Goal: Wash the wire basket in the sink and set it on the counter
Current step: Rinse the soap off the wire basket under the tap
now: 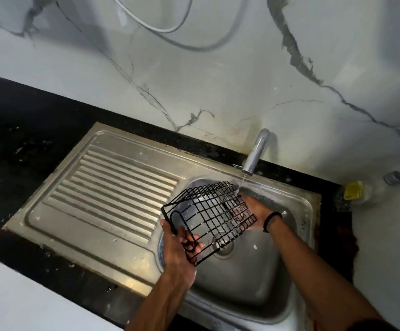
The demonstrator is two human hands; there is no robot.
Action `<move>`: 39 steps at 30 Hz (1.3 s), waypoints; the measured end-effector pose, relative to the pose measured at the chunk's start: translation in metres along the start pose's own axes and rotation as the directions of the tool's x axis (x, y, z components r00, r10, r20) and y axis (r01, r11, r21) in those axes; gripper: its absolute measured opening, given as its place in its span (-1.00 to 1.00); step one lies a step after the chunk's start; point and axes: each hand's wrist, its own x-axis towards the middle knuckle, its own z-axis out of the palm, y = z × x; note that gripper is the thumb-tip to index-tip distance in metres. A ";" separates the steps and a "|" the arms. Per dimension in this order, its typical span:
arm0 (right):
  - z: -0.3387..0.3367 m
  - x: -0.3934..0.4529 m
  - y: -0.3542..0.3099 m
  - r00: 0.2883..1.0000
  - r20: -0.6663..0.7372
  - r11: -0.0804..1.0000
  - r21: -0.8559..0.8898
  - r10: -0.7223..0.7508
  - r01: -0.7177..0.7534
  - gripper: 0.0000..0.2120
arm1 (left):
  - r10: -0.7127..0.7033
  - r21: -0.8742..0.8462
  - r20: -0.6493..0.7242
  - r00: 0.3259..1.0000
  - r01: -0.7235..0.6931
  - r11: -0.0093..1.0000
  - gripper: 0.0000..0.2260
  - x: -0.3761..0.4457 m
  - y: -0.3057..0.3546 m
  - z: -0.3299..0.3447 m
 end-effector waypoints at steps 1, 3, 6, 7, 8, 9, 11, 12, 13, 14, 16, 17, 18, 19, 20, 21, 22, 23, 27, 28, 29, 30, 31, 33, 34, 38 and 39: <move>0.008 -0.028 -0.020 1.000 0.003 1.000 0.007 0.015 -0.015 -0.28 | -0.006 0.003 0.009 1.000 0.006 1.000 -0.50 0.002 0.001 -0.002; 0.022 -0.080 -0.055 1.000 -0.008 1.000 -0.011 0.000 0.000 -0.22 | -0.030 0.033 0.042 0.999 0.029 0.999 -0.48 0.009 0.005 -0.006; 0.043 -0.132 -0.094 0.999 0.001 0.999 -0.003 -0.045 0.045 -0.34 | -0.049 0.091 0.079 0.996 0.042 0.995 -0.48 0.024 0.021 -0.014; 0.051 -0.149 -0.105 0.998 -0.021 0.998 0.001 -0.065 0.065 -0.41 | -0.043 0.106 0.090 0.995 0.033 0.994 -0.48 0.030 0.025 -0.019; 0.058 -0.155 -0.112 0.996 -0.015 0.996 0.020 -0.085 0.086 -0.48 | -0.033 0.137 0.106 0.994 0.018 0.990 -0.47 0.037 0.029 -0.025; 0.058 -0.152 -0.117 0.993 -0.037 0.993 0.038 -0.113 0.114 -0.48 | -0.025 0.188 0.111 0.994 0.004 0.982 -0.47 0.041 0.032 -0.029; 0.057 -0.149 -0.126 0.989 -0.052 0.985 0.093 -0.141 0.146 -0.53 | -0.035 0.259 0.094 0.995 0.009 0.966 -0.47 0.048 0.035 -0.036; 0.055 -0.149 -0.130 0.986 -0.061 0.983 0.095 -0.152 0.157 -0.58 | -0.052 0.275 0.094 0.994 0.024 0.961 -0.47 0.053 0.033 -0.039; 0.052 -0.143 -0.132 0.988 -0.047 0.981 0.114 -0.150 0.154 -0.59 | -0.080 0.287 0.087 0.993 0.052 0.956 -0.46 0.058 0.031 -0.042; 0.054 -0.150 -0.135 0.989 -0.057 0.984 0.104 -0.136 0.141 -0.54 | -0.109 0.299 0.087 0.990 0.078 0.951 -0.44 0.061 0.029 -0.044; 0.051 -0.154 -0.139 0.982 -0.068 0.983 -0.056 -0.177 0.174 -0.44 | -0.160 0.297 0.076 0.984 0.130 0.946 -0.44 0.070 0.021 -0.047; 0.050 -0.154 -0.139 0.977 -0.068 0.977 -0.068 -0.205 0.200 -0.41 | -0.166 0.281 0.083 0.983 0.137 0.950 -0.44 0.074 0.018 -0.046; 0.048 -0.153 -0.140 0.972 -0.084 0.974 -0.074 -0.219 0.213 -0.29 | -0.163 0.262 0.096 0.982 0.133 0.956 -0.43 0.077 0.016 -0.041; 0.045 -0.151 -0.139 0.972 -0.098 0.976 -0.058 -0.213 0.208 -0.14 | -0.148 0.238 0.114 0.982 0.117 0.964 -0.41 0.082 0.013 -0.038; 0.043 -0.152 -0.139 0.972 -0.098 0.977 -0.046 -0.212 0.208 -0.13 | -0.128 0.222 0.131 0.983 0.097 0.970 -0.36 0.089 0.011 -0.034; 0.038 -0.148 -0.137 0.974 -0.090 0.978 -0.020 -0.208 0.207 -0.32 | -0.111 0.209 0.147 0.983 0.079 0.975 -0.29 0.094 0.008 -0.034; 0.036 -0.155 -0.136 0.978 -0.076 0.981 0.017 -0.193 0.195 -0.59 | -0.103 0.210 0.158 0.982 0.069 0.975 -0.22 0.097 0.008 -0.033; 0.026 -0.154 -0.128 0.981 -0.071 0.982 0.038 -0.180 0.183 -0.71 | -0.078 0.226 0.172 0.982 0.037 0.973 -0.18 0.099 0.006 -0.031; -0.001 -0.162 -0.103 0.989 0.091 0.987 0.120 -0.120 0.108 -0.58 | 0.001 0.324 0.264 0.965 -0.090 0.942 -0.30 0.109 0.007 -0.022; -0.007 -0.168 -0.098 0.991 0.091 0.986 0.146 -0.093 0.079 -0.59 | 0.003 0.360 0.259 0.966 -0.099 0.928 -0.26 0.114 0.004 -0.018; -0.011 -0.165 -0.093 0.993 0.087 0.981 0.182 -0.083 0.066 -0.59 | -0.012 0.399 0.268 0.963 -0.099 0.912 -0.22 0.119 0.005 -0.015; -0.011 -0.168 -0.090 0.991 0.093 0.975 0.210 -0.091 0.070 -0.59 | -0.029 0.462 0.271 0.962 -0.104 0.881 -0.20 0.120 0.006 -0.013; -0.015 -0.165 -0.087 0.989 0.088 0.971 0.220 -0.115 0.093 -0.59 | -0.020 0.490 0.281 0.960 -0.125 0.862 -0.21 0.120 0.005 -0.009; -0.011 -0.163 -0.087 0.981 0.112 0.964 0.235 -0.156 0.126 -0.58 | 0.039 0.479 0.307 0.951 -0.190 0.857 -0.27 0.120 0.010 -0.002; -0.008 -0.161 -0.090 0.980 0.112 0.962 0.235 -0.166 0.137 -0.57 | 0.054 0.491 0.313 0.948 -0.210 0.846 -0.29 0.121 0.013 0.002; 0.011 -0.152 -0.104 0.976 -0.075 0.955 0.200 -0.206 0.218 -0.47 | 0.044 0.527 0.339 0.940 -0.229 0.818 -0.24 0.135 0.020 0.005; 0.014 -0.150 -0.107 0.971 -0.089 0.954 0.187 -0.221 0.234 -0.45 | 0.050 0.526 0.350 0.935 -0.240 0.816 -0.24 0.138 0.022 0.005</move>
